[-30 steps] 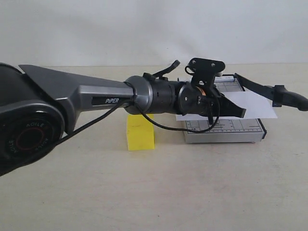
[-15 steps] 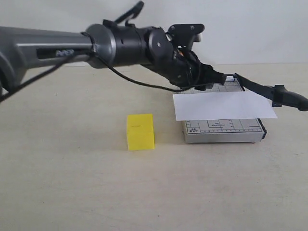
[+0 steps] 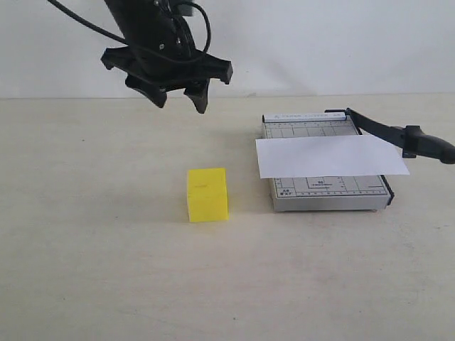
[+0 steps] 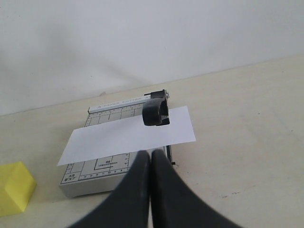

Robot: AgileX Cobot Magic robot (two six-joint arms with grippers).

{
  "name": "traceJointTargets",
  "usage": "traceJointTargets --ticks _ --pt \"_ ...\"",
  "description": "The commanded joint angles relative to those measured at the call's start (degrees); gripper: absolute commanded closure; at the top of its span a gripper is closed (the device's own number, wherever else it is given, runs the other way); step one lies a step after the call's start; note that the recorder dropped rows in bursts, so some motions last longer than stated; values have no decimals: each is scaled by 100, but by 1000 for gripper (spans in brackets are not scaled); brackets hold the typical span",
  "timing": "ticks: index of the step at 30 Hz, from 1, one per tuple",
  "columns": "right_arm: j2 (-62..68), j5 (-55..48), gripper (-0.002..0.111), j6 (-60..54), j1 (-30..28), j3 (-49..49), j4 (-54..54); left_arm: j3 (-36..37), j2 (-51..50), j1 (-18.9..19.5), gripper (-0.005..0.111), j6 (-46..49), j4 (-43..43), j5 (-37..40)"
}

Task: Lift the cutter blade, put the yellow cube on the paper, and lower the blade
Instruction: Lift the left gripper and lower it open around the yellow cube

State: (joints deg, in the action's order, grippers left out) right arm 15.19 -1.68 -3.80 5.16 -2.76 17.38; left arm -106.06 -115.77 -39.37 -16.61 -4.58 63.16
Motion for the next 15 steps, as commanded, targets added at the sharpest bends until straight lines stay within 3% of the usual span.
traceJointTargets --ticks 1,6,15 --pt "-14 12 108 74 -1 1 4 -30 -17 -59 31 -669 -47 446" --pt "-14 12 108 211 -1 1 4 -30 -223 -68 21 -1028 458 384" --pt "-14 12 108 350 -1 1 4 -30 -591 -68 20 -1414 1127 36"
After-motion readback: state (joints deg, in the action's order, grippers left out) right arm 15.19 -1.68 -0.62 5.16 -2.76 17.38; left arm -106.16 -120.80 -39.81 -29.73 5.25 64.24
